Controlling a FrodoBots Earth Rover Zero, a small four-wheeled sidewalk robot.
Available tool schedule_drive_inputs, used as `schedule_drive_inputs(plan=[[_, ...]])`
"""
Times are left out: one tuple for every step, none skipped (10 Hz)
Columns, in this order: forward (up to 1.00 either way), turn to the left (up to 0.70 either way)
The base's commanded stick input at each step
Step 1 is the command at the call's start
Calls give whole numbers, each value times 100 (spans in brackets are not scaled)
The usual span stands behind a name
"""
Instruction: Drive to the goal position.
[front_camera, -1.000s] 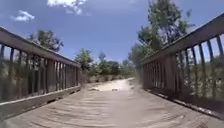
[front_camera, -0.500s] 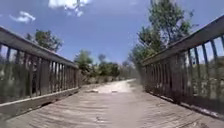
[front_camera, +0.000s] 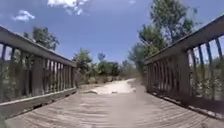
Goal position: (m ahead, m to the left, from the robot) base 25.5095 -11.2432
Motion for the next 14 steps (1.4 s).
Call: schedule_drive_inputs(plan=[[45,0],[45,0],[45,0],[45,0],[45,0],[45,0],[45,0],[45,0],[45,0],[45,0],[45,0],[45,0],[45,0],[45,0]])
